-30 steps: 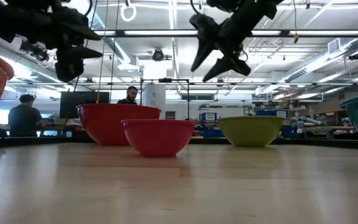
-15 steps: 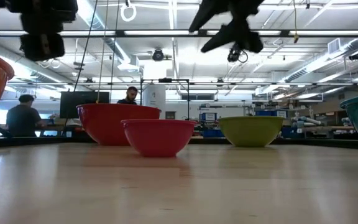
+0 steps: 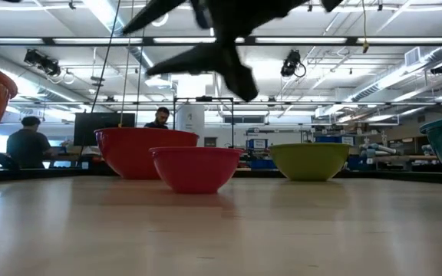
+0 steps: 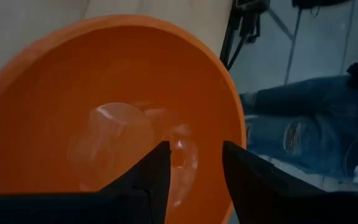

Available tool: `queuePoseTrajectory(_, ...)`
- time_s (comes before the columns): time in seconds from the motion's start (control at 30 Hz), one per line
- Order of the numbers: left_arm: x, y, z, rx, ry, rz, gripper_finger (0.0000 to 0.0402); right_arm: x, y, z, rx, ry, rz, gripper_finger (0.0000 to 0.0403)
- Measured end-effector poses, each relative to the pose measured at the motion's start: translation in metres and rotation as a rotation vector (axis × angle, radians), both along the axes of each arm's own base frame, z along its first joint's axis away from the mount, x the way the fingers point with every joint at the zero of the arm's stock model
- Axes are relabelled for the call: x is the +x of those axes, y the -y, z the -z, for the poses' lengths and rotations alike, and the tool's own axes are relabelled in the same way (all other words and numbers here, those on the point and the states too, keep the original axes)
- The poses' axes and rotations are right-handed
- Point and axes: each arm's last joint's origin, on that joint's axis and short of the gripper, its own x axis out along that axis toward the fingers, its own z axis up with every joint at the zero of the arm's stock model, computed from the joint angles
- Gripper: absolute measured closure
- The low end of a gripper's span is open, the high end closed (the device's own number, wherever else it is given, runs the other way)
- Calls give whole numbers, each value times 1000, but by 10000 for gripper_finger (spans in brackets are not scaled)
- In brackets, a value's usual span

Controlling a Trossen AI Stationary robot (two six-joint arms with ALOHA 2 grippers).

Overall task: Nest bowls inside each other
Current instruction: Stack the orange bowl on top of the red bowl

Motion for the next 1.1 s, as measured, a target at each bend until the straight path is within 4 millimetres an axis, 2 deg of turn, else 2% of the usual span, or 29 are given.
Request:
queuePoseTrajectory(0.13, -2, -2, 3, 41, -34, 6, 256, 33, -1, 12, 40, 4, -18, 209)
queuePoseTrajectory(0.27, -2, -2, 13, 112, -103, 6, 256, 66, 1, 11, 70, 24, -49, 209)
queuePoseTrajectory(0.4, 3, 4, 26, 188, -131, 59, 256, 87, 2, 11, 13, -51, -64, 209)
queuePoseTrajectory(0.6, 12, 10, 44, 289, -153, 111, 256, 113, 3, 25, -36, -125, -138, 209)
queuePoseTrajectory(0.8, 20, 11, 58, 353, -194, 94, 256, 124, -1, 34, -49, -139, -162, 209)
queuePoseTrajectory(0.93, 23, 12, 63, 373, -205, 83, 256, 122, 0, 36, -52, -186, -130, 218)
queuePoseTrajectory(1.03, 23, 12, 63, 369, -203, 78, 256, 116, 3, 42, -98, -272, -134, 252)
queuePoseTrajectory(1.1, 22, 11, 60, 355, -197, 64, 256, 113, 4, 45, -120, -310, -146, 292)
